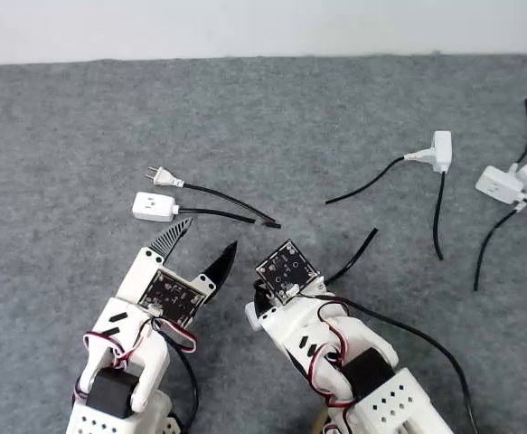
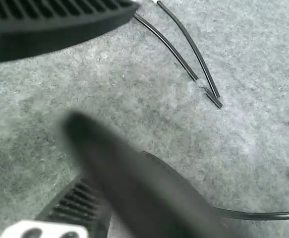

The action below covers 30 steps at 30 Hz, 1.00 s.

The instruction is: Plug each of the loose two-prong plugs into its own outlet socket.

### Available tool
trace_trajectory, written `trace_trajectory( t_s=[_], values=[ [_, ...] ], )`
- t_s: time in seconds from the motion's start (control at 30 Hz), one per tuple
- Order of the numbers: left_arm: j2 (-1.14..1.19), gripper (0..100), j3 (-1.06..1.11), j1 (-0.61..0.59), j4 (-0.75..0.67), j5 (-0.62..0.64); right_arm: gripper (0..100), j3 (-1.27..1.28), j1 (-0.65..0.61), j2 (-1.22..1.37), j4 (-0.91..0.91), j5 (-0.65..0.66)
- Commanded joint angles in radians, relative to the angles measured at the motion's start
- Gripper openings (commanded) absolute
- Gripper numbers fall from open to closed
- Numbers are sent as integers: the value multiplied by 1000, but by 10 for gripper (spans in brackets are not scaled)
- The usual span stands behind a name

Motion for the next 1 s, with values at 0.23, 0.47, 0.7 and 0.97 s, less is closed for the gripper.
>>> trace_trajectory(
  t_s=[0.23,0.47,0.7,0.97],
  values=[
    [-3,250,-8,-8,-31,9,7,-5,7,-12,-22,0],
    [-3,250,-8,-8,-31,9,7,72,5,-10,-108,2],
    [-3,250,-8,-8,-31,9,7,95,7,-10,-110,38],
    [-3,250,-8,-8,-31,9,7,109,7,-2,-117,41]
  ],
)
